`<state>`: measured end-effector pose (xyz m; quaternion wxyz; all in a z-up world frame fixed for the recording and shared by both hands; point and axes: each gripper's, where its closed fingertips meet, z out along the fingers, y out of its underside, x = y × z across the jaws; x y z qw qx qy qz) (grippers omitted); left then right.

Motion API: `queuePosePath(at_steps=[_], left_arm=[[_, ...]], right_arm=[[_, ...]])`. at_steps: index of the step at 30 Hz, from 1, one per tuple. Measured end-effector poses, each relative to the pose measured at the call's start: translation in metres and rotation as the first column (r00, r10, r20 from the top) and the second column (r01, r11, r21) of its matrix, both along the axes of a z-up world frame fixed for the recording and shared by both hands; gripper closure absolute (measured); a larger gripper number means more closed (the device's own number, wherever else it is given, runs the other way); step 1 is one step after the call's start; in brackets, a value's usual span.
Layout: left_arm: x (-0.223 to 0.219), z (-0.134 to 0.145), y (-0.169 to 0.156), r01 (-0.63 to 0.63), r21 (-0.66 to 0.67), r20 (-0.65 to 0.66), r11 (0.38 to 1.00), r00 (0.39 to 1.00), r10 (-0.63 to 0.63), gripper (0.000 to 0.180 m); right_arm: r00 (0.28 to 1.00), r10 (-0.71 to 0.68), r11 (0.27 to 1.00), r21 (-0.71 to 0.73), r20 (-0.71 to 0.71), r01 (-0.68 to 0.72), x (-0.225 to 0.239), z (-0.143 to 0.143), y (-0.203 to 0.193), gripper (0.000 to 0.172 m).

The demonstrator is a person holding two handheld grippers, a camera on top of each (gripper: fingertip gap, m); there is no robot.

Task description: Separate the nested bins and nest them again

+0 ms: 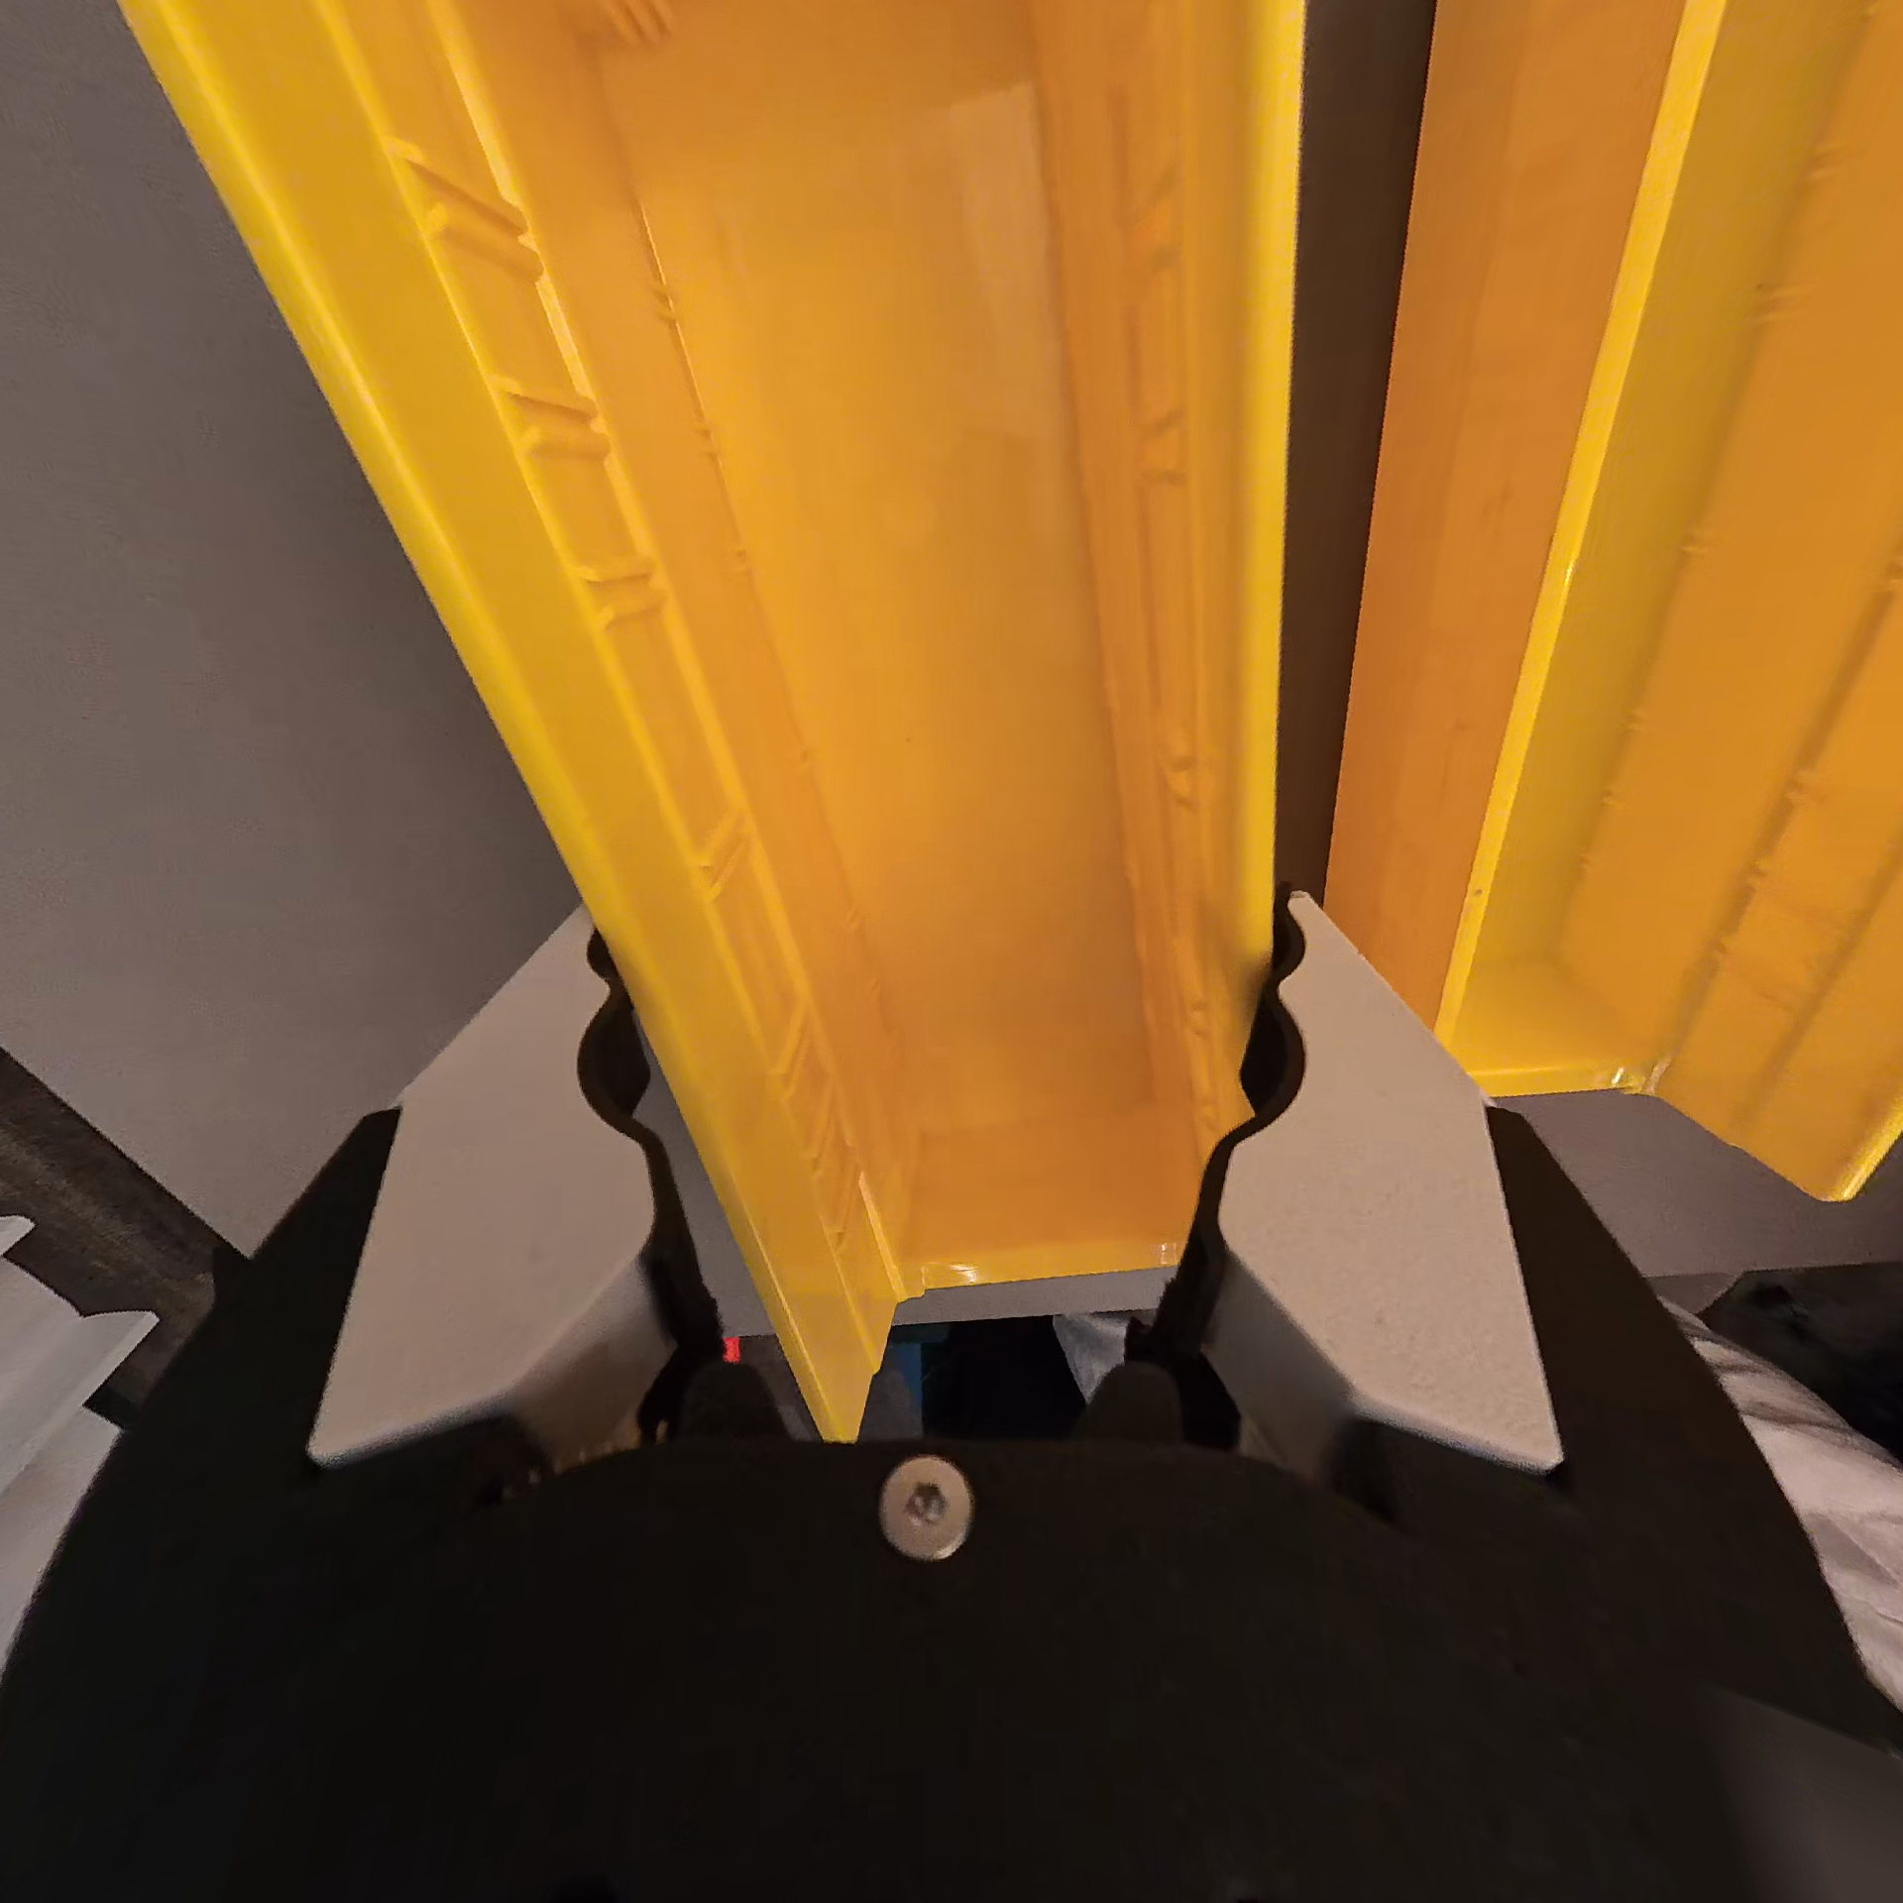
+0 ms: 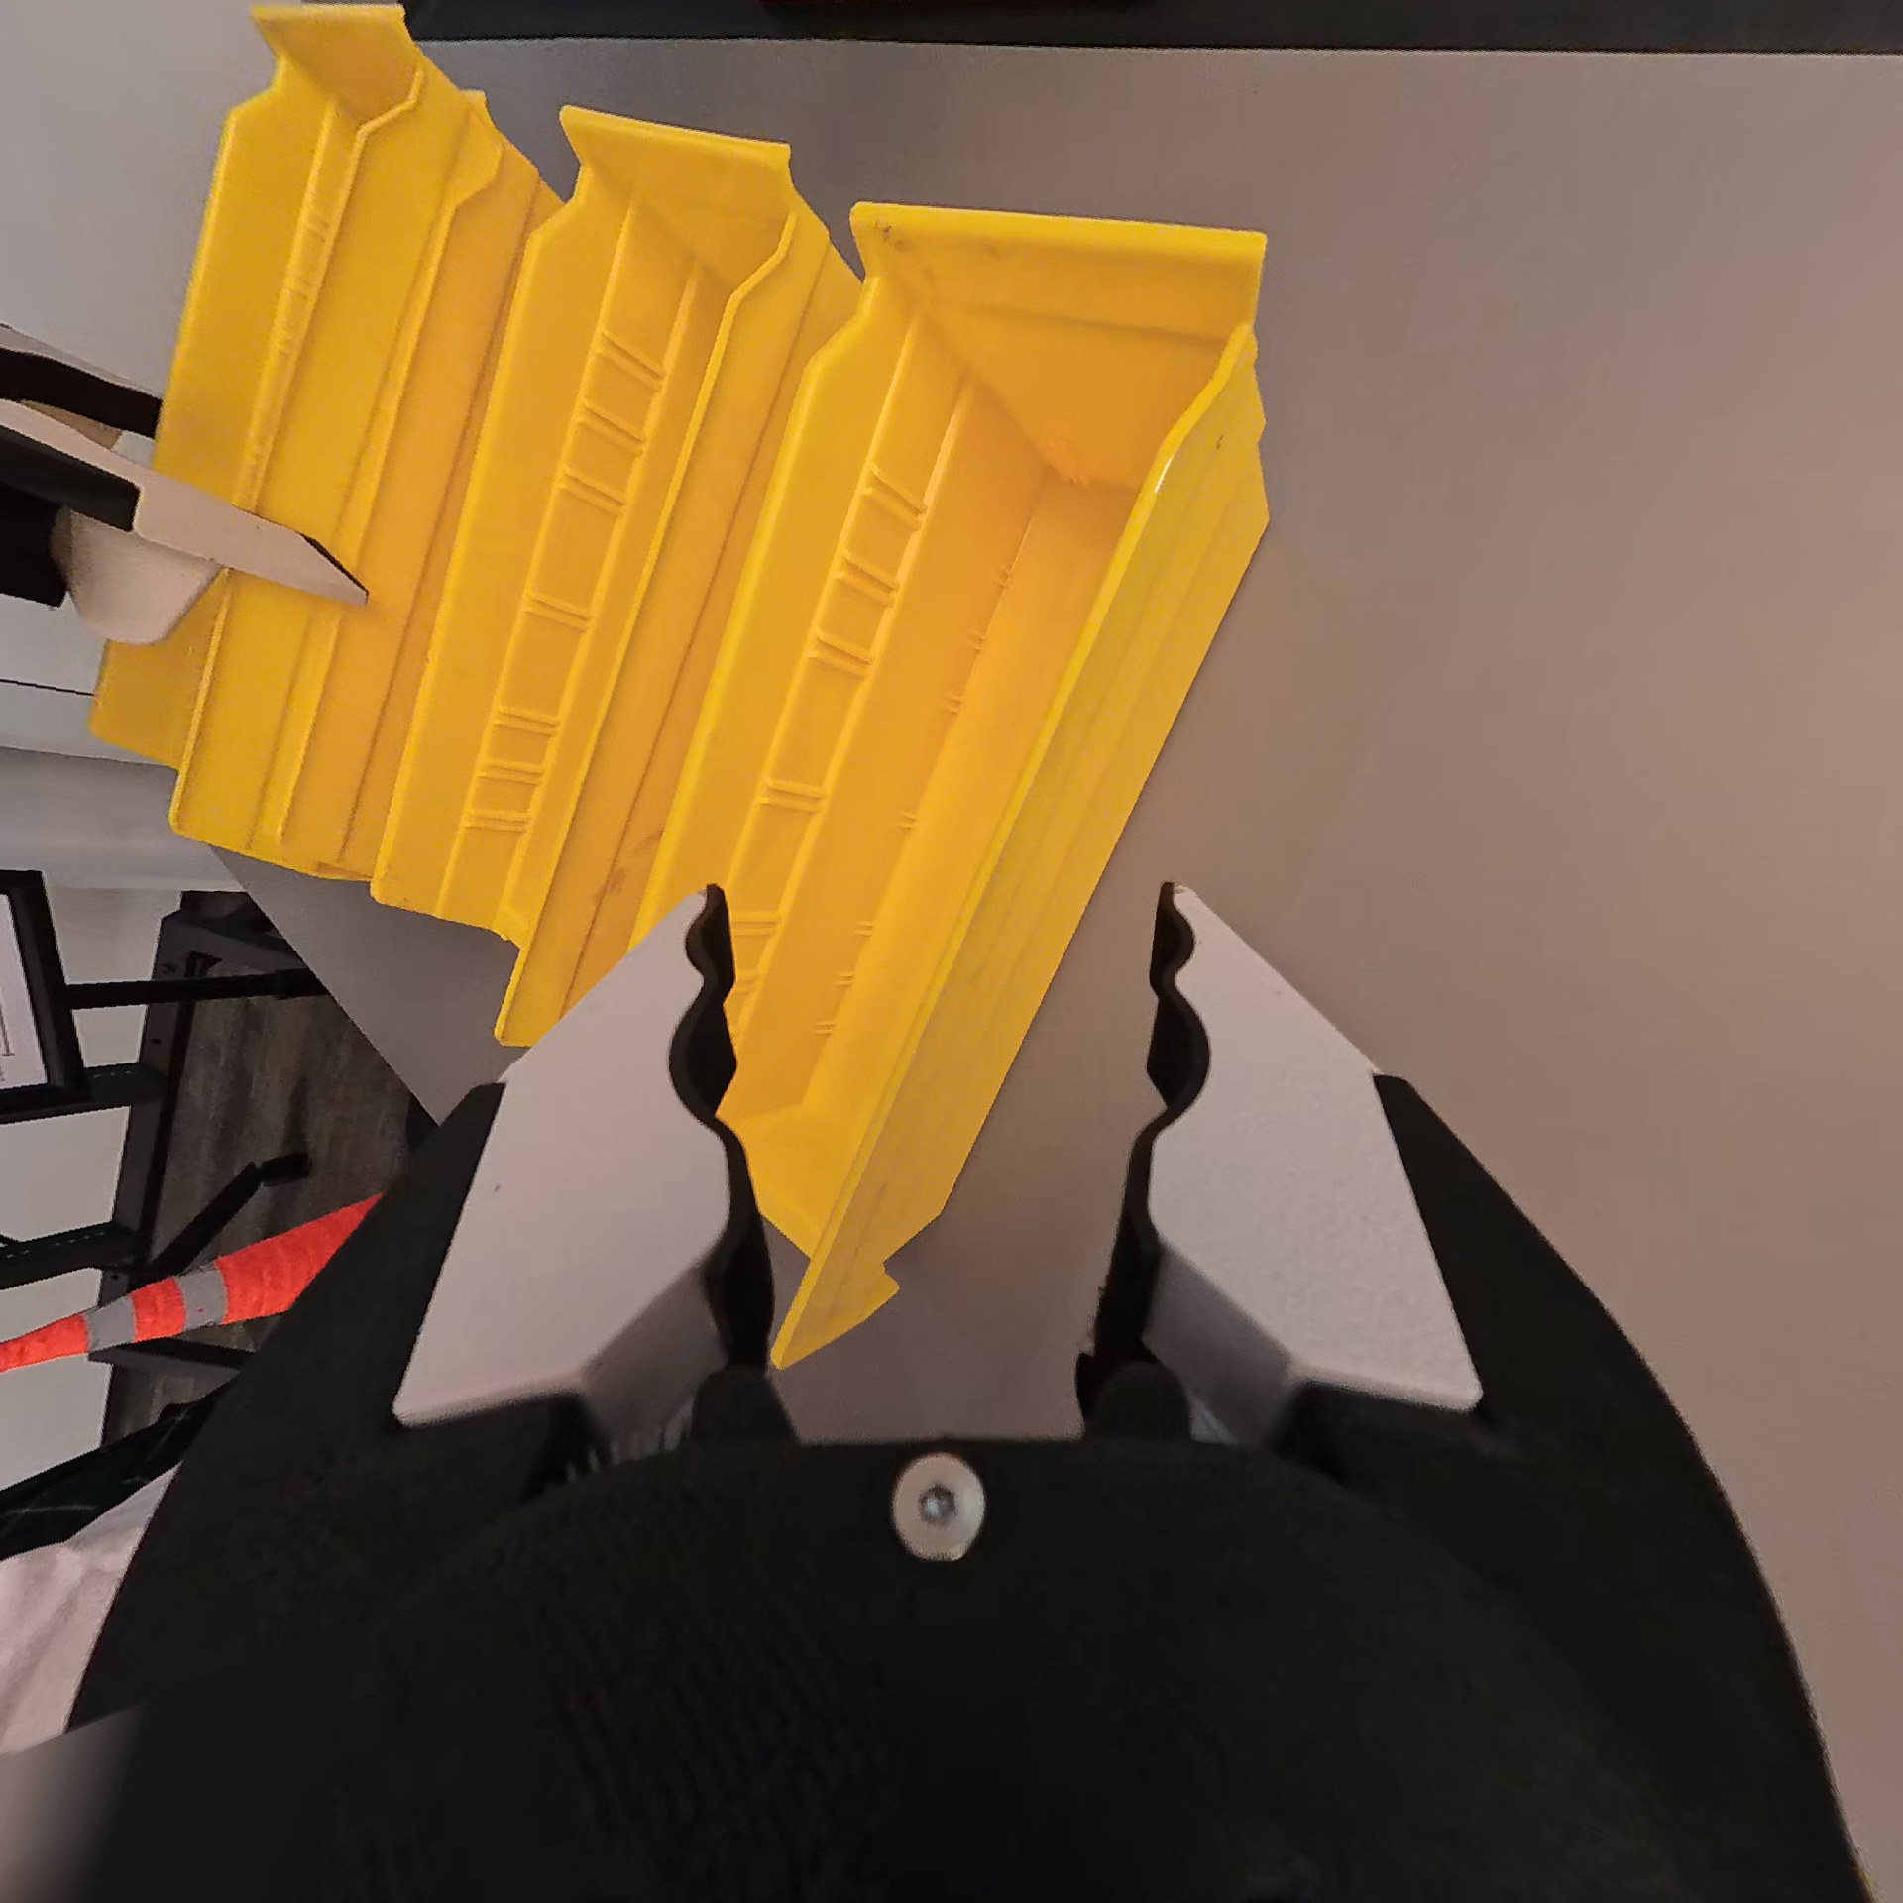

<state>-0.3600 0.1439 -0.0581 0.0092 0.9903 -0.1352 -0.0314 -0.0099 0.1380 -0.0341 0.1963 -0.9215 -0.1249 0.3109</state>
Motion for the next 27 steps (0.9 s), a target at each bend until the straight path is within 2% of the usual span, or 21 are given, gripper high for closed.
queuePosePath(at_steps=[27], left_arm=[[0.0054,0.005,0.0025,0.002,0.0,0.024,1.0,1.0,-0.002,0.062]], right_arm=[[1.0,-0.007,1.0,-0.016,-0.004,0.007,0.0019,-0.0029,0.0001,0.09]])
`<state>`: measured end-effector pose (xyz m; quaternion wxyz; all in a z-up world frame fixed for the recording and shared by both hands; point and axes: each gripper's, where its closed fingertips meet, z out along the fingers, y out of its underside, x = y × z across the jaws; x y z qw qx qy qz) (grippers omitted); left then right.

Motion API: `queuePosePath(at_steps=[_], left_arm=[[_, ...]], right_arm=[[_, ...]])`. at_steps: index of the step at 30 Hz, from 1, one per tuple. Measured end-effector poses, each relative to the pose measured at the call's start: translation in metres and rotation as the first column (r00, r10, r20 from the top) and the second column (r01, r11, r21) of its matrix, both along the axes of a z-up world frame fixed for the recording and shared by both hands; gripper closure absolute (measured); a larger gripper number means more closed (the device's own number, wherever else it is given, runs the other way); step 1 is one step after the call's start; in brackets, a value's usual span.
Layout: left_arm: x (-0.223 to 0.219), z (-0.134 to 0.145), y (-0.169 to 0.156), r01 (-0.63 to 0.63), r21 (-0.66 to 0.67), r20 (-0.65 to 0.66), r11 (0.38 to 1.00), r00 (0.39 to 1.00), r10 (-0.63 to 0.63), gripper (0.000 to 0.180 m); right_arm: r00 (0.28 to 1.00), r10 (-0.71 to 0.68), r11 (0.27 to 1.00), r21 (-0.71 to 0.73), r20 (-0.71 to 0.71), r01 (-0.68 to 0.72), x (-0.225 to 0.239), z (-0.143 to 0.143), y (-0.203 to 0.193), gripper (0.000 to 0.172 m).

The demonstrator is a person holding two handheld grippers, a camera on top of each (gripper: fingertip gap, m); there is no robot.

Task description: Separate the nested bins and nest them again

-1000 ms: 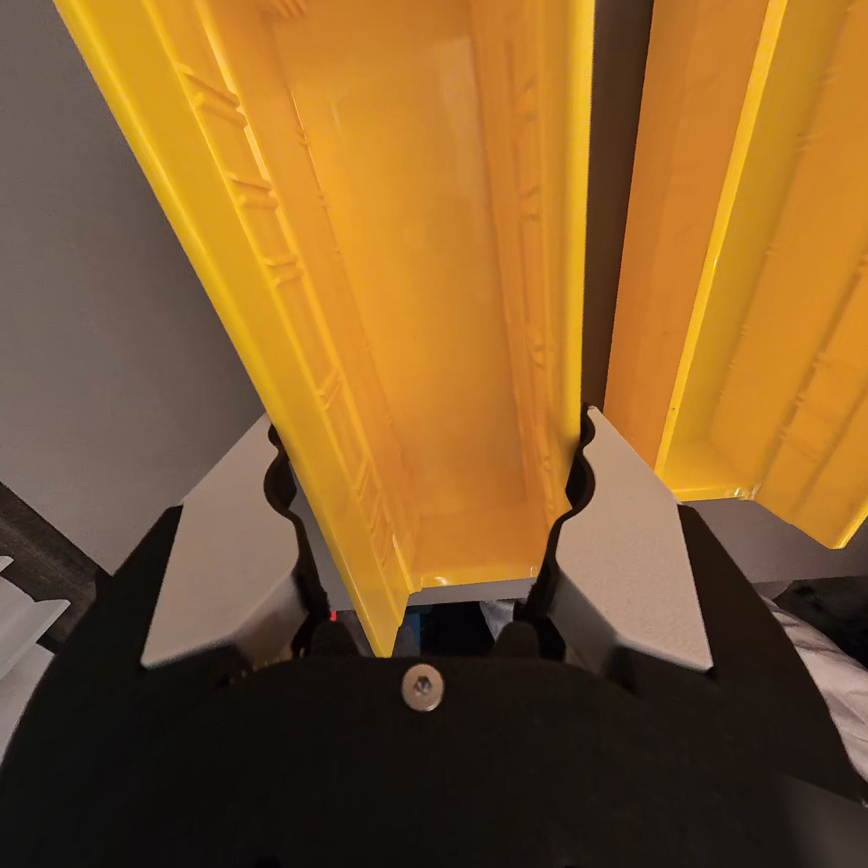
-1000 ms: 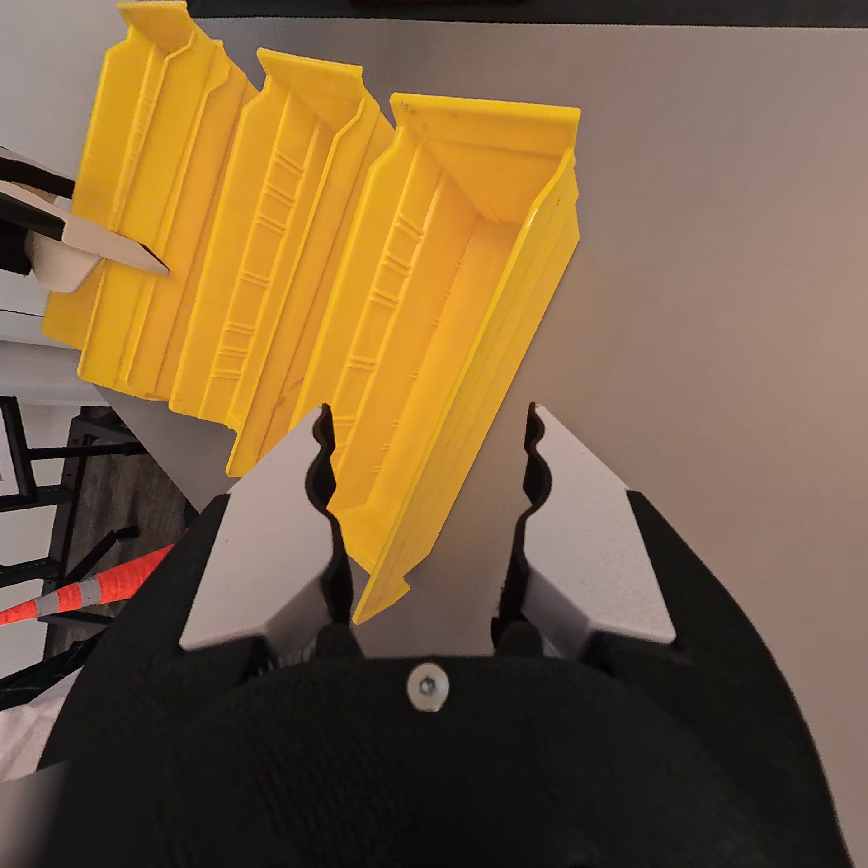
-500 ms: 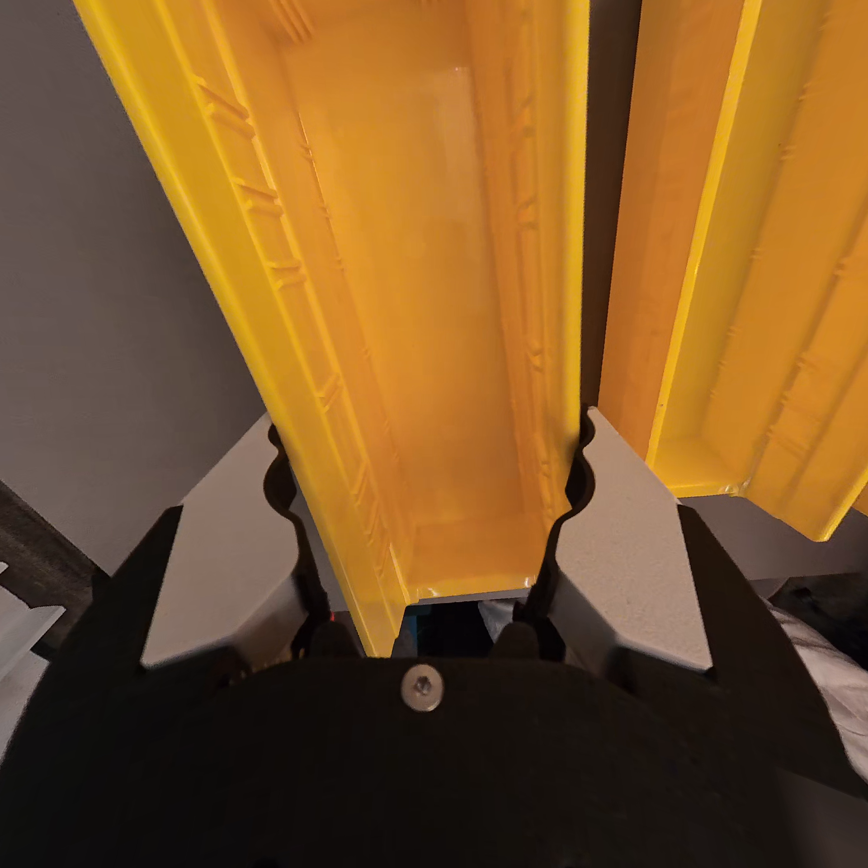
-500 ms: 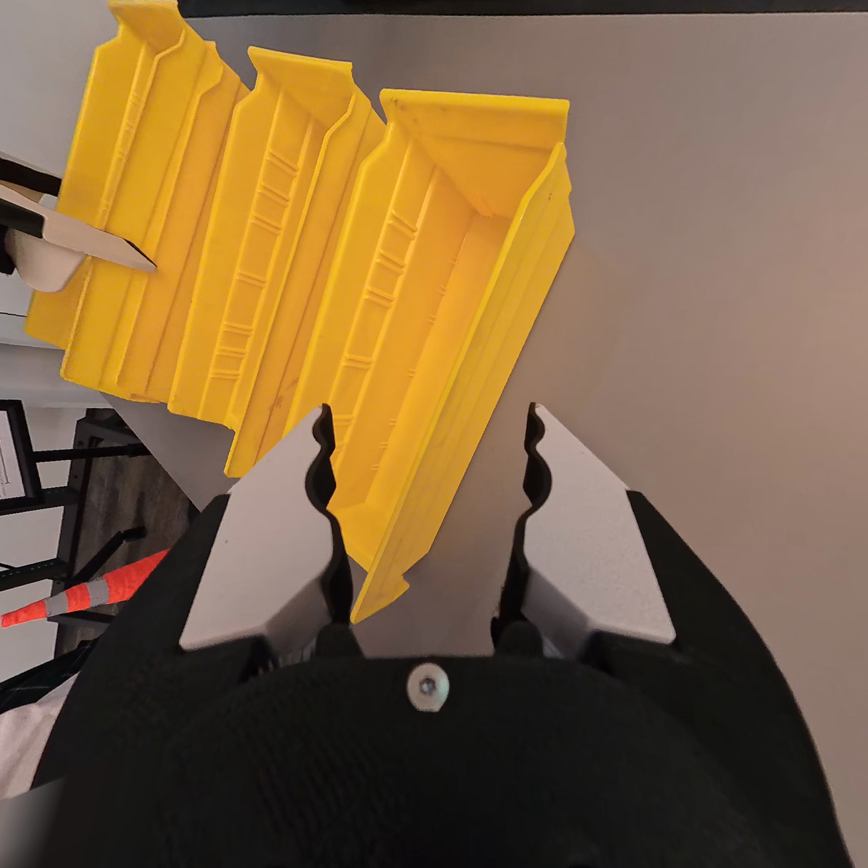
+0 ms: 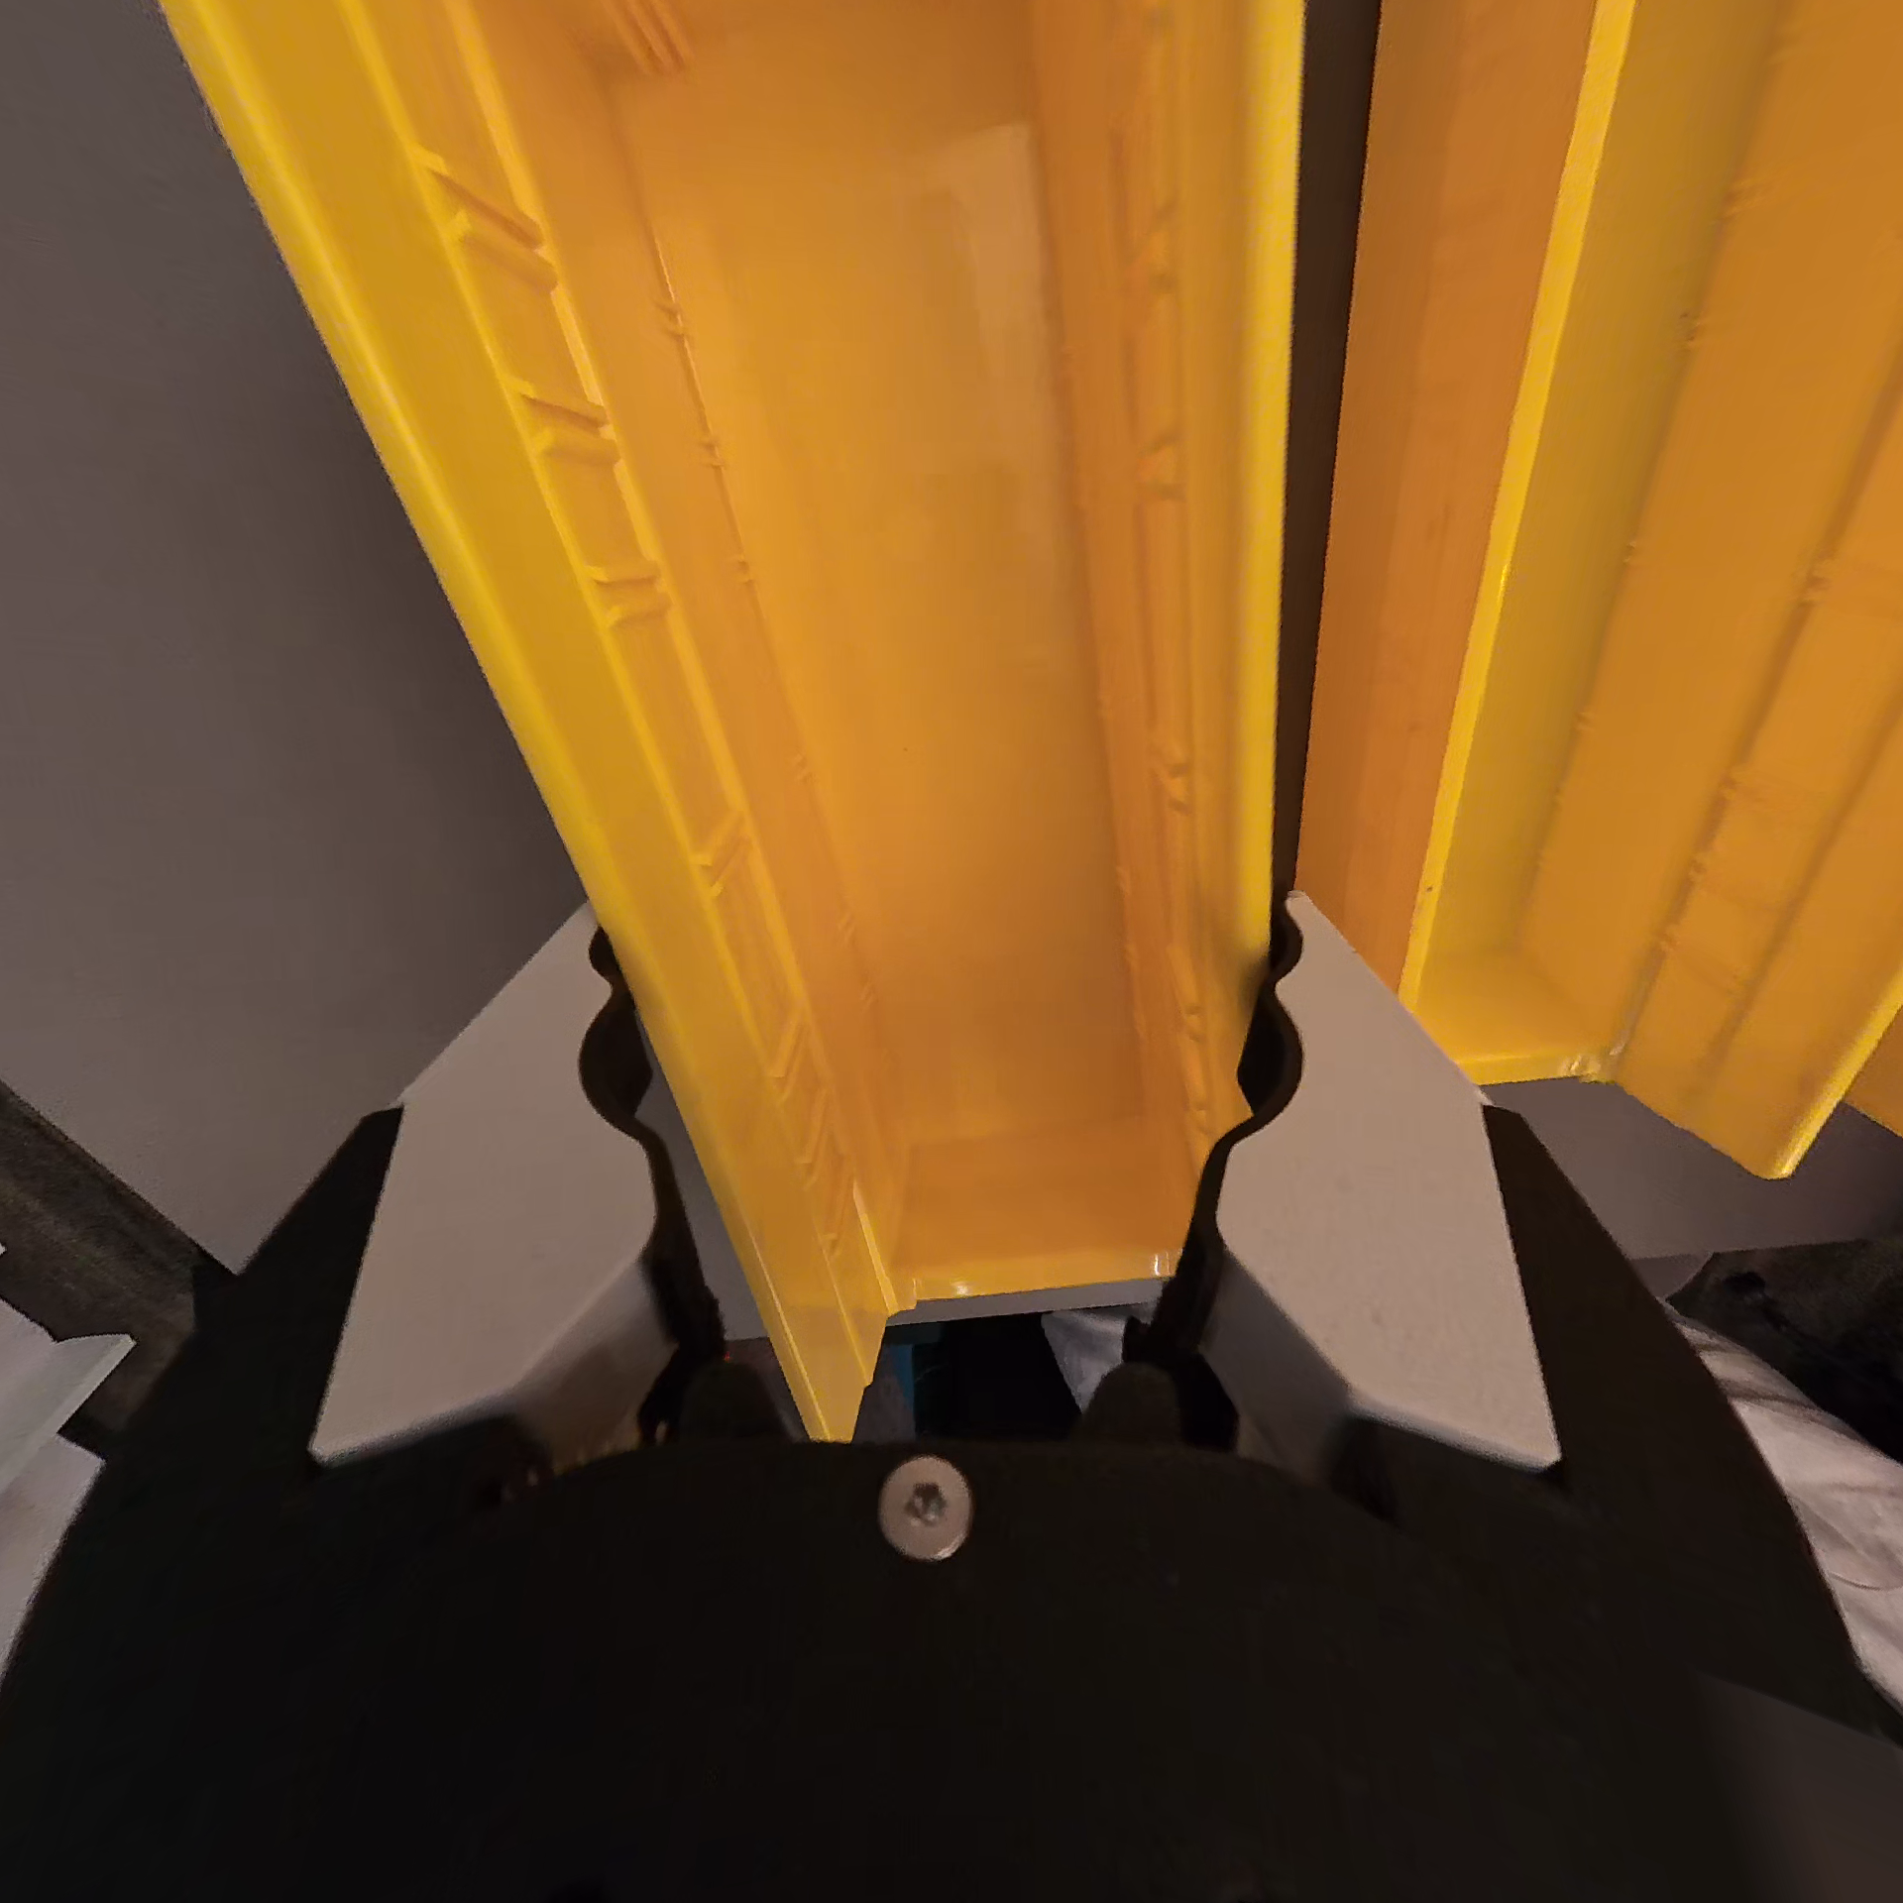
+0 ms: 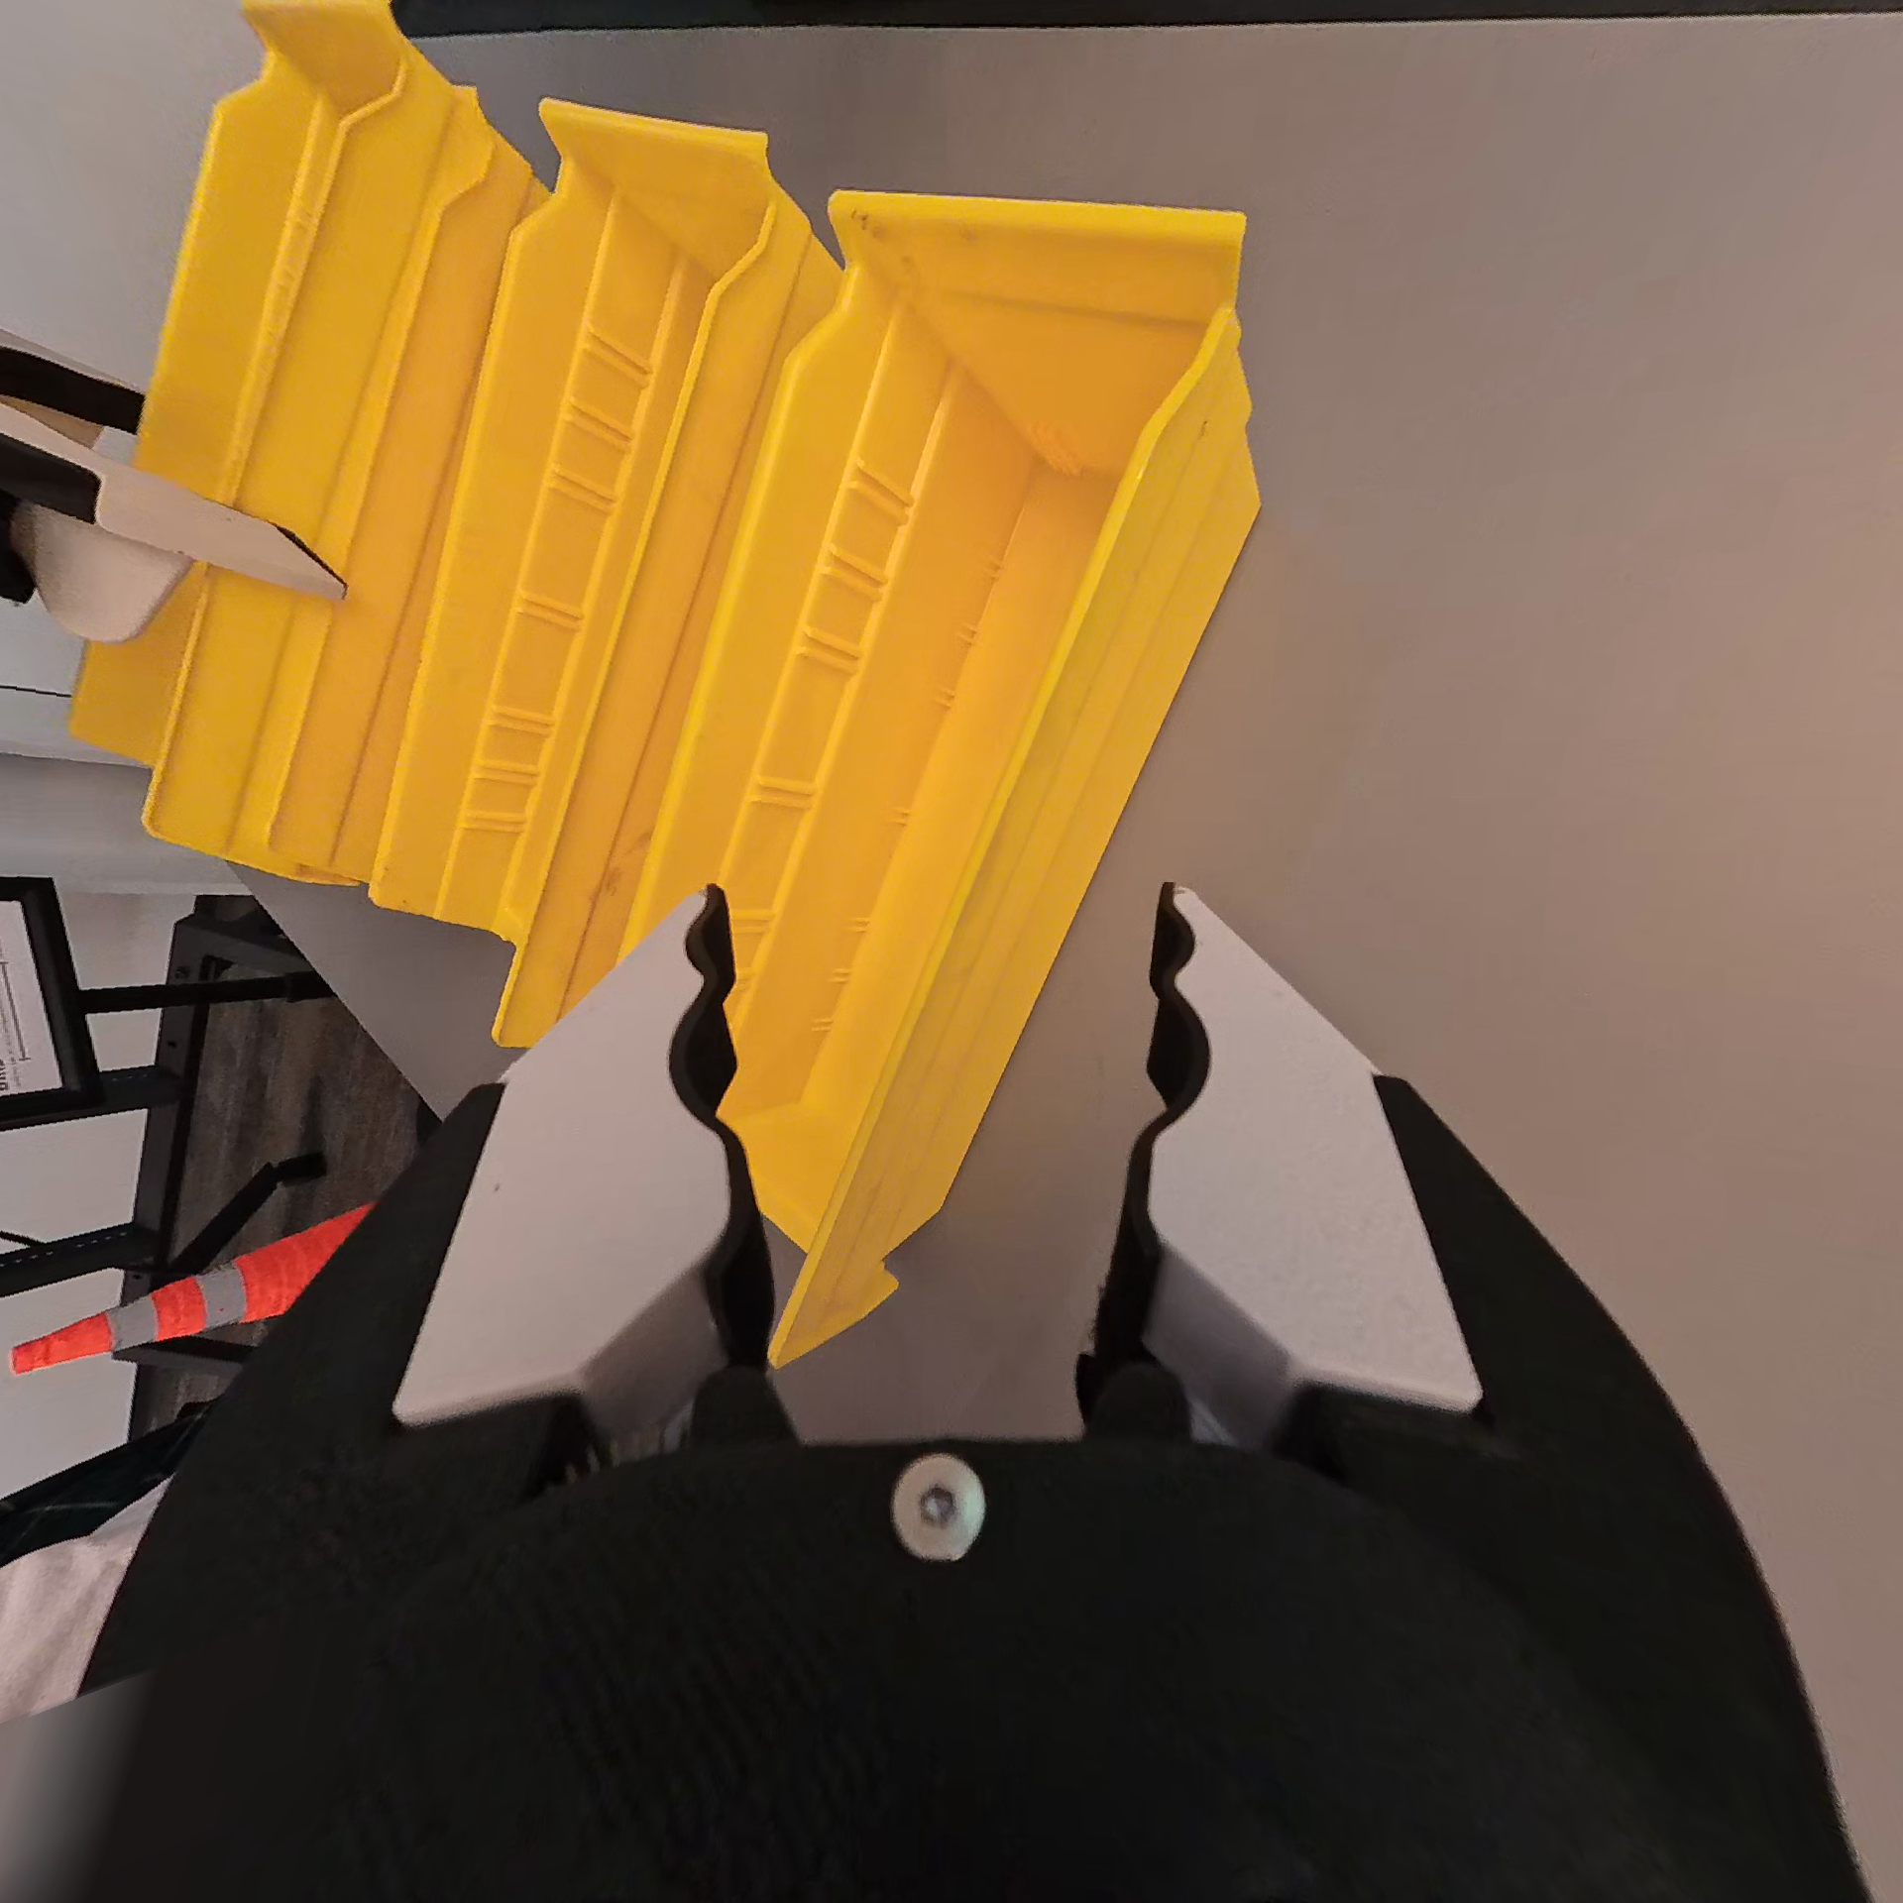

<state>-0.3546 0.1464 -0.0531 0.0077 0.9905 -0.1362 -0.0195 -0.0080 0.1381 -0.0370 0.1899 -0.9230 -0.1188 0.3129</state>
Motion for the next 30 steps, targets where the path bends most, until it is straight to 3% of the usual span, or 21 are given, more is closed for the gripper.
queuePosePath(at_steps=[30], left_arm=[[0.001,0.019,0.005,-0.002,0.021,-0.012,1.0,1.0,0.002,0.062]], right_arm=[[1.0,0.002,1.0,-0.007,-0.004,-0.002,0.0,0.0,-0.001,0.09]])
